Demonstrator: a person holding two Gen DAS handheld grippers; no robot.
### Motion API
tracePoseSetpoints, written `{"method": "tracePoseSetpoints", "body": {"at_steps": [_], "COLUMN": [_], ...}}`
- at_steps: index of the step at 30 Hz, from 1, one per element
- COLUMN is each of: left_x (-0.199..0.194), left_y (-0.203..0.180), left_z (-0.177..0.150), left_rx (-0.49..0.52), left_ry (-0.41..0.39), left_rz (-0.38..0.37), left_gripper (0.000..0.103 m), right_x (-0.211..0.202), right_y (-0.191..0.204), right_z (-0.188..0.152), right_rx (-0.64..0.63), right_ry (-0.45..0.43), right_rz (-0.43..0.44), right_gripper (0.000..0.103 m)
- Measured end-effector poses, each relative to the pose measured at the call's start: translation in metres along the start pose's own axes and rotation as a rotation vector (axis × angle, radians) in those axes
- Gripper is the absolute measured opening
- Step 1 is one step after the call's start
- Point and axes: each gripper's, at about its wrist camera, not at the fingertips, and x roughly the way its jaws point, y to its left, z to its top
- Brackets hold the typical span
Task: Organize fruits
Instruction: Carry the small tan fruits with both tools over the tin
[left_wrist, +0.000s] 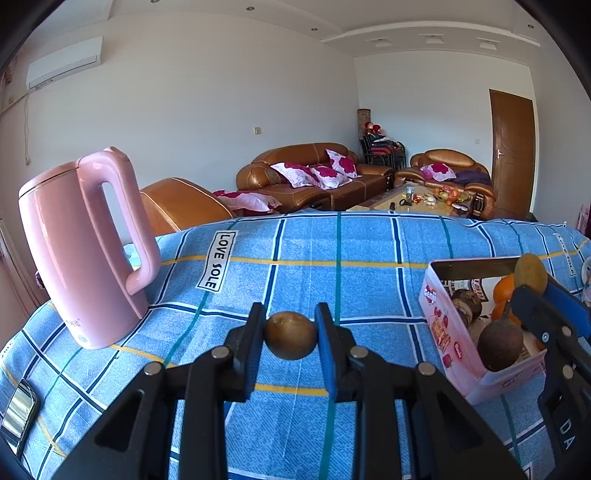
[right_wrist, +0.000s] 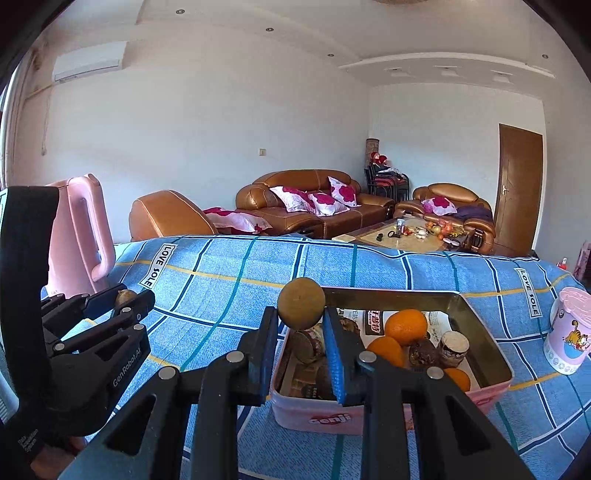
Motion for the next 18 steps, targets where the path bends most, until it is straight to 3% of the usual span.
{"method": "tracePoseSetpoints", "body": {"at_steps": [18], "left_x": [-0.014], "left_y": [-0.052], "left_z": [0.003], "left_rx": [0.013], "left_ry": [-0.015], "left_rz": [-0.075], "left_gripper": [0.029], "right_x": [-0.008], "right_y": [-0.05], "right_z": [-0.002], "right_rx": [0.003], "right_ry": [-0.007], "right_rz": [-0.065], "right_gripper": [0.027]}}
